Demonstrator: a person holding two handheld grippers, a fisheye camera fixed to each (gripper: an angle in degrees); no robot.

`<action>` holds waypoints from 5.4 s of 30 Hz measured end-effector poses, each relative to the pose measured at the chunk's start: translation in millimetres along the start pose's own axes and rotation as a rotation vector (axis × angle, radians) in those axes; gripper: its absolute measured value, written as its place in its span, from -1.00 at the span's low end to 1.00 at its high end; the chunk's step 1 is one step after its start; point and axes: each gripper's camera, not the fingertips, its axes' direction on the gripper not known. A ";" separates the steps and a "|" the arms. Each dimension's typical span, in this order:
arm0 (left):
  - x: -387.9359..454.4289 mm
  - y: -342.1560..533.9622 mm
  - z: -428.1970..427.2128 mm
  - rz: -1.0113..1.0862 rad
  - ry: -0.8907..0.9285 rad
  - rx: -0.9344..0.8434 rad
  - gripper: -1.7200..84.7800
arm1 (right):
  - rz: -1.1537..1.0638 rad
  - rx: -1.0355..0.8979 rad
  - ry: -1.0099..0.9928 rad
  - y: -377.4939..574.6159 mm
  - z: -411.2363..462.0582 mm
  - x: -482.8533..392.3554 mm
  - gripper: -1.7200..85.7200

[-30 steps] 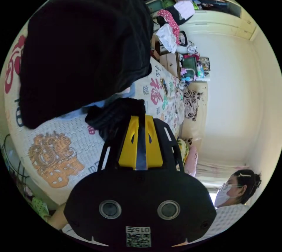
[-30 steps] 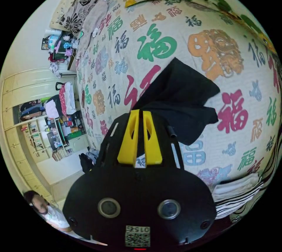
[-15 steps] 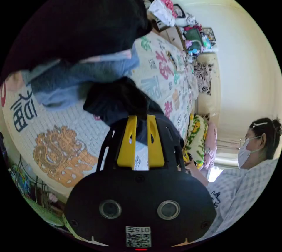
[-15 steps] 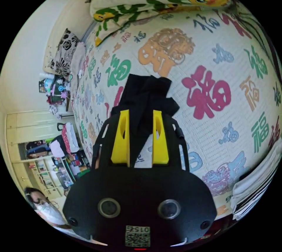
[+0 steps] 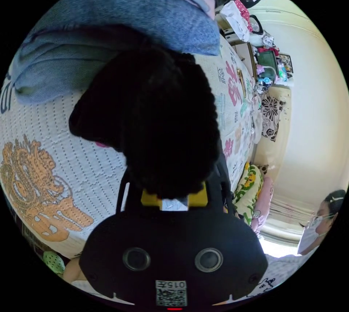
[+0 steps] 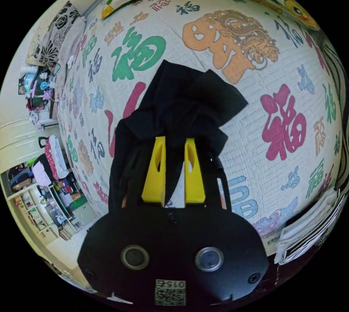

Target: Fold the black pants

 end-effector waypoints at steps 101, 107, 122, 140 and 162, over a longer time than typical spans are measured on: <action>737.5 742.4 637.1 2.060 0.328 -1.389 -0.97 | -0.592 0.118 -0.490 328.6 15.9 257.3 -0.95; 712.4 617.5 545.4 1.970 0.295 -1.375 -0.97 | -0.772 -0.012 -0.672 395.8 108.1 148.2 -0.95; 589.1 317.9 378.8 1.774 -0.117 -1.369 -0.97 | -0.849 -0.333 -0.620 534.4 407.8 -107.4 -0.94; 542.4 210.1 259.1 1.576 -0.331 -0.997 -0.84 | -0.759 -0.240 -0.239 553.7 548.3 -198.9 -0.94; 503.6 240.2 251.8 1.503 -0.550 -0.798 -0.96 | -0.746 -0.183 0.038 435.7 559.4 -171.1 -0.98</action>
